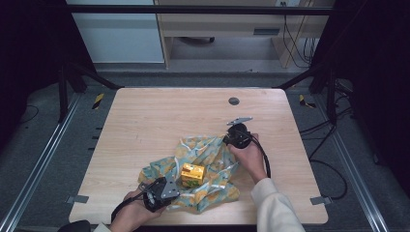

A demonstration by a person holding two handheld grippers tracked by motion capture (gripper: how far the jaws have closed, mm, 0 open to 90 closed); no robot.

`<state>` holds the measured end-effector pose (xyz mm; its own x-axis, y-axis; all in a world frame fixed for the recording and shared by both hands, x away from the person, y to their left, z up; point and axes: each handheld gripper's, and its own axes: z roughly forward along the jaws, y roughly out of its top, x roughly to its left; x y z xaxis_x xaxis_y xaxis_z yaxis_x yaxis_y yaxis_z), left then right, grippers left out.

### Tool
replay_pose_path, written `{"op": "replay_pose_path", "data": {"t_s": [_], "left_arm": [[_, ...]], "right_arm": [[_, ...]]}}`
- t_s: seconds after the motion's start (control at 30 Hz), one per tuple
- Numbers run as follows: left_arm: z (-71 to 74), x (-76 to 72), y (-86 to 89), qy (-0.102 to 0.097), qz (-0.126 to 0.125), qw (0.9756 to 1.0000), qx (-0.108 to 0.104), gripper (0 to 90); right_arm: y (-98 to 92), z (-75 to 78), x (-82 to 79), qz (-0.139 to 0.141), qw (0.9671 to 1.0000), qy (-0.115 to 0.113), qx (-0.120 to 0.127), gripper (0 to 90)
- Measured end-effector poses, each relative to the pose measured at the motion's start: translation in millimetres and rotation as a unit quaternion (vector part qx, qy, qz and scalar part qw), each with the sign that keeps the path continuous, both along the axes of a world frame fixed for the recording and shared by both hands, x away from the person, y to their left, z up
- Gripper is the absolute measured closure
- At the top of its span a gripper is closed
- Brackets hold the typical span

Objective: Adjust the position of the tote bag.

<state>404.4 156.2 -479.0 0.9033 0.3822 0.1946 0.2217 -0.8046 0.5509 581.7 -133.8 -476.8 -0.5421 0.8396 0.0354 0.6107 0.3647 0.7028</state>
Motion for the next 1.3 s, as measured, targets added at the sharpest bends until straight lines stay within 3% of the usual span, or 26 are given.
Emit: {"op": "replay_pose_path", "data": {"t_s": [0.13,0.27,0.4,0.43,0.5,0.57,0.8,0.97,1.0,1.1,1.23,1.3], "left_arm": [[2.9,1.7,2.2,-0.004,0.007,0.9998,-0.016,81.5],[4.8,0.9,1.7,-0.014,0.013,0.9995,-0.027,69.5],[9.5,0.2,-0.4,-0.019,0.021,0.9979,-0.057,52.7],[9.6,0.5,-1.7,-0.006,0.015,0.9971,-0.075,49.1],[13.3,0.7,-0.8,-0.027,0.036,0.9958,-0.080,42.3],[16.0,1.0,-0.5,-0.031,0.039,0.9947,-0.090,38.5],[29.4,-0.7,0.7,-0.042,0.056,0.9871,-0.144,27.0],[38.1,0.2,6.8,-0.052,0.078,0.9803,-0.174,21.2],[38.8,0.6,8.4,-0.059,0.087,0.9792,-0.174,20.3],[37.5,5.3,14.2,-0.072,0.112,0.9797,-0.150,20.1],[25.8,15.6,22.2,-0.054,0.139,0.9842,-0.096,22.5],[19.0,18.4,24.6,-0.051,0.141,0.9869,-0.058,23.8]], "right_arm": [[-0.8,12.4,-11.7,-0.004,0.9995,-0.030,-0.012,37.1],[-2.3,25.9,-25.8,0.006,0.9989,-0.046,-0.009,21.5],[-5.8,36.6,-40.2,0.024,0.9981,-0.057,0.003,15.7],[-6.5,38.9,-43.8,0.025,0.9981,-0.057,0.001,14.8],[-9.2,43.7,-51.5,0.029,0.9974,-0.065,0.007,13.8],[-11.6,49.0,-59.9,0.033,0.9965,-0.075,0.016,13.0],[-10.9,65.5,-92.3,0.062,0.9937,-0.089,0.028,12.2],[-2.5,53.6,-118.3,0.087,0.9929,-0.079,0.018,12.7],[-0.7,49.3,-122.7,0.091,0.9930,-0.074,0.014,12.5],[2.6,35.7,-133.5,0.102,0.9927,-0.063,0.002,12.9],[7.1,17.1,-139.2,0.116,0.9920,-0.045,-0.022,12.9],[9.0,9.9,-142.8,0.124,0.9911,-0.037,-0.033,13.1]]}}
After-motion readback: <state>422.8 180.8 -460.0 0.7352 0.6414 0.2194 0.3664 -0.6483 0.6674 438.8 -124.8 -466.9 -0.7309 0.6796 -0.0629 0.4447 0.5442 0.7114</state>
